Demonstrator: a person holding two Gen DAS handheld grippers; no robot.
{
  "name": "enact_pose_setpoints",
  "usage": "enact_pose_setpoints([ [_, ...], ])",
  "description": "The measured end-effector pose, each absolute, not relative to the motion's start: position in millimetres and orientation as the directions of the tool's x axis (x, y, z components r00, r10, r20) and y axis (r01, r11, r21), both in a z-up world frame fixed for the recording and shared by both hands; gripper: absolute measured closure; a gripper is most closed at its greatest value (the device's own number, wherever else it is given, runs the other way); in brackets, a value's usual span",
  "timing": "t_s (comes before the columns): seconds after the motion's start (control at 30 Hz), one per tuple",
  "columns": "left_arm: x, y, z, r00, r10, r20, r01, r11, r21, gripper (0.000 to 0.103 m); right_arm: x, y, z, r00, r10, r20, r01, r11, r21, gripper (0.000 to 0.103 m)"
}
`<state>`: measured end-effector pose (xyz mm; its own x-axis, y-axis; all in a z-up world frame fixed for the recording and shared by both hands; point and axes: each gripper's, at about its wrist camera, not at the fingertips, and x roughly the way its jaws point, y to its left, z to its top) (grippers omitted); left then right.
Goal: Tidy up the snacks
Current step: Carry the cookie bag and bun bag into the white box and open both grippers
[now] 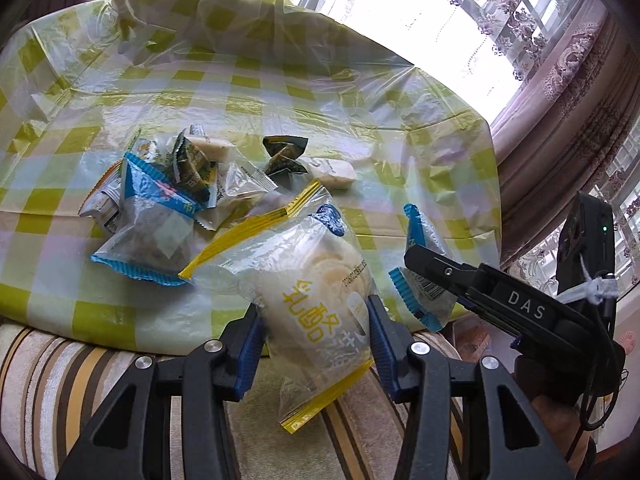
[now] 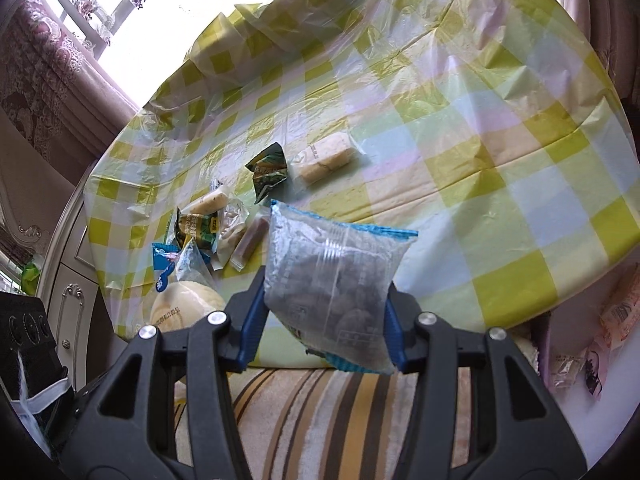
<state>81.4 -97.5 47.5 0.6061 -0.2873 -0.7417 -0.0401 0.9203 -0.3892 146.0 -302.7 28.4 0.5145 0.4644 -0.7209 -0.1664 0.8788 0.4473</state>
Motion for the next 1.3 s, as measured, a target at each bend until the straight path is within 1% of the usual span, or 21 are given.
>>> enact_pose_setpoints([
  [0.23,95,-140,52,0.578,-0.335,-0.744,0.043,0.923,-0.383,0.054,136,-354,34,0.559,0.437,-0.705,-0.098,0.879,0.467,0.049],
  [0.43,108,-189,56,0.544,-0.39,-0.743,0.141,0.915,-0.377,0.054,123,-413,35,0.602,0.368,-0.708,-0.012,0.892,0.453,0.049],
  [0.6,120,-234,53,0.482,-0.451,-0.751,0.235,0.892,-0.385,0.054,112,-469,27,0.627,0.302,-0.718,0.095,0.885,0.455,0.049],
  [0.87,132,-306,41,0.354,-0.512,-0.783,0.371,0.845,-0.385,0.054,87,-540,7,0.621,0.186,-0.761,0.256,0.87,0.421,0.049],
  [1.13,140,-369,16,0.195,-0.525,-0.828,0.466,0.793,-0.393,0.054,72,-590,-15,0.596,0.095,-0.797,0.387,0.837,0.388,0.049],
  [1.3,147,-394,2,0.129,-0.514,-0.848,0.484,0.779,-0.399,0.053,69,-612,-23,0.576,0.05,-0.816,0.444,0.819,0.363,0.049],
])
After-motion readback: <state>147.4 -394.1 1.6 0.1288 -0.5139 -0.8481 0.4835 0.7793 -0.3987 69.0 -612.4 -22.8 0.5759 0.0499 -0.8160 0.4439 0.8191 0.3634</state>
